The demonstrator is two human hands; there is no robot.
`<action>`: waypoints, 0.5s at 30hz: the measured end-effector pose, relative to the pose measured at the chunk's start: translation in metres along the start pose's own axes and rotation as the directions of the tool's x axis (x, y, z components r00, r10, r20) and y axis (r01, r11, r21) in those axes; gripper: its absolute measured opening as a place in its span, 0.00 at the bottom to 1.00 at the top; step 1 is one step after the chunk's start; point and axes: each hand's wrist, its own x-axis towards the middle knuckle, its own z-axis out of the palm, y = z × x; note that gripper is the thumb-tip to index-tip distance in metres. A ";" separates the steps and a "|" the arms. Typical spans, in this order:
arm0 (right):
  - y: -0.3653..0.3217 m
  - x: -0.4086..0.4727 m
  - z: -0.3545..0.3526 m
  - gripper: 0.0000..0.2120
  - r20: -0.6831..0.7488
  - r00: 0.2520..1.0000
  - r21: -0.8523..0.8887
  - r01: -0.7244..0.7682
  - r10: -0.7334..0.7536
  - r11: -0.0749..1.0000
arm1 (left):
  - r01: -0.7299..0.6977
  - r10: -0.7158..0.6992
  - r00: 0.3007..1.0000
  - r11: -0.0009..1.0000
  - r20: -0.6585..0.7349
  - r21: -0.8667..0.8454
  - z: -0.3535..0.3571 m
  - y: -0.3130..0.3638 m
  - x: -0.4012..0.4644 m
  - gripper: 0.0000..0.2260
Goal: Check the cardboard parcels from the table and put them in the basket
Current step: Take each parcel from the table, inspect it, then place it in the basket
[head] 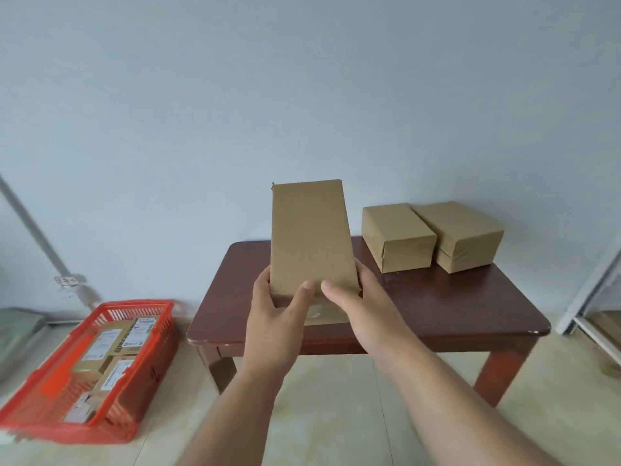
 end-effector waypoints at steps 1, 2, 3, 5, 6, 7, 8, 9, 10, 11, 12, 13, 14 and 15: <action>-0.001 -0.017 -0.001 0.16 0.000 1.000 0.009 0.011 -0.011 1.000 | -0.010 0.010 1.000 1.000 -0.008 -0.001 -0.002 0.002 -0.016 0.20; 0.000 -0.034 -0.001 0.17 -0.009 1.000 0.020 0.016 -0.016 1.000 | -0.020 0.019 1.000 1.000 -0.013 -0.005 -0.004 0.004 -0.034 0.22; 0.004 -0.048 -0.003 0.19 -0.016 1.000 0.034 0.018 -0.017 0.999 | -0.033 0.033 0.999 0.999 -0.019 -0.007 -0.006 0.004 -0.049 0.22; 0.011 -0.072 -0.003 0.20 -0.033 0.999 0.064 0.007 -0.005 0.998 | -0.052 0.052 0.998 0.998 -0.019 0.019 -0.007 -0.003 -0.075 0.23; 0.008 -0.088 -0.004 0.21 -0.035 0.999 0.076 0.008 -0.005 0.997 | -0.070 0.071 0.997 0.997 -0.022 0.040 -0.008 -0.002 -0.092 0.24; 0.014 -0.093 -0.005 0.22 -0.045 0.999 0.091 -0.004 0.008 0.996 | -0.085 0.086 0.996 0.995 -0.023 0.056 -0.007 -0.006 -0.101 0.25; 0.015 -0.103 -0.005 0.23 -0.054 0.998 0.101 -0.013 0.019 0.995 | -0.096 0.099 0.995 0.992 -0.029 0.076 -0.008 -0.009 -0.112 0.26; 0.019 -0.109 -0.005 0.24 -0.054 0.998 0.114 -0.014 0.020 0.993 | -0.109 0.113 0.993 0.990 -0.035 0.088 -0.008 -0.012 -0.119 0.26; 0.021 -0.114 -0.005 0.25 -0.062 0.998 0.124 -0.015 0.023 0.992 | -0.122 0.126 0.991 0.987 -0.038 0.100 -0.008 -0.015 -0.125 0.26; 0.025 -0.117 -0.005 0.27 -0.065 0.998 0.134 -0.015 0.024 0.991 | -0.138 0.143 0.989 0.983 -0.037 0.117 -0.008 -0.017 -0.130 0.26; 0.027 -0.120 -0.006 0.29 -0.072 0.997 0.148 -0.020 0.031 0.989 | -0.156 0.162 0.986 0.977 -0.030 0.145 -0.007 -0.019 -0.133 0.26; 0.031 -0.120 -0.009 0.29 -0.081 0.996 0.159 -0.021 0.034 0.987 | -0.170 0.176 0.984 0.970 -0.019 0.177 -0.005 -0.020 -0.136 0.26; 0.034 -0.121 -0.011 0.29 -0.091 0.995 0.173 -0.016 0.032 0.985 | -0.186 0.191 0.981 0.962 -0.009 0.201 -0.004 -0.021 -0.138 0.27; 0.036 -0.121 -0.014 0.28 -0.098 0.995 0.188 -0.013 0.032 0.982 | -0.196 0.202 0.979 0.956 -0.007 0.220 -0.003 -0.021 -0.141 0.27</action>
